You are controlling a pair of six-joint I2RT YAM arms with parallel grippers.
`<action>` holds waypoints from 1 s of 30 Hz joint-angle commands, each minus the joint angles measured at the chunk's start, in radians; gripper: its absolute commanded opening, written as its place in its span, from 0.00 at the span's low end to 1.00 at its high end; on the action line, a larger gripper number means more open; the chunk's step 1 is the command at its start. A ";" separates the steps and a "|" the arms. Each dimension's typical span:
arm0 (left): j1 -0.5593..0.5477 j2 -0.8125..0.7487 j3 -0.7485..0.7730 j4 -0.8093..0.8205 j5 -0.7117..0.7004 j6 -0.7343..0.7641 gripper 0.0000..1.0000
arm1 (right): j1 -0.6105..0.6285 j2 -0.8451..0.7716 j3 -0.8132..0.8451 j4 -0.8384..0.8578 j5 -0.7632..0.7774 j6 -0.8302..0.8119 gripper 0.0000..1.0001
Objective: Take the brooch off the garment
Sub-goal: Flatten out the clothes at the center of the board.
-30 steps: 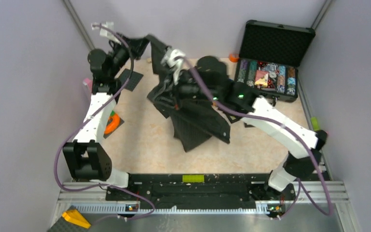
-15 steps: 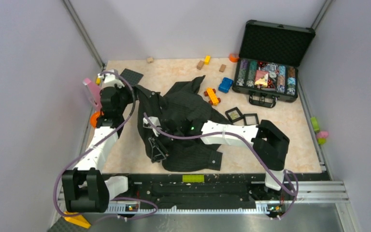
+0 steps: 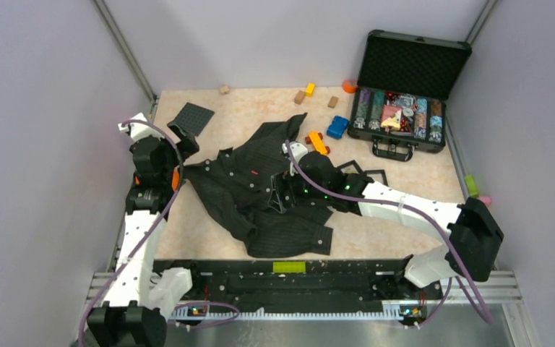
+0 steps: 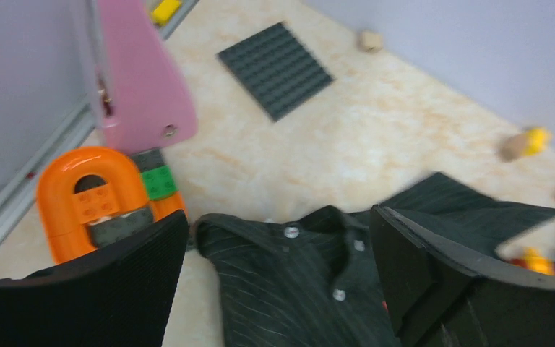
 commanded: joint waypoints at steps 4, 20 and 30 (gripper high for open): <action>-0.025 -0.129 -0.237 -0.144 0.449 -0.160 0.98 | 0.012 0.006 -0.075 0.014 0.133 0.033 0.83; -0.209 -0.156 -0.513 -0.122 0.270 -0.369 0.52 | -0.018 0.446 0.166 0.123 0.431 0.172 0.59; -0.152 -0.374 -0.478 -0.487 -0.200 -0.578 0.12 | -0.227 0.382 0.123 0.111 0.471 0.165 0.00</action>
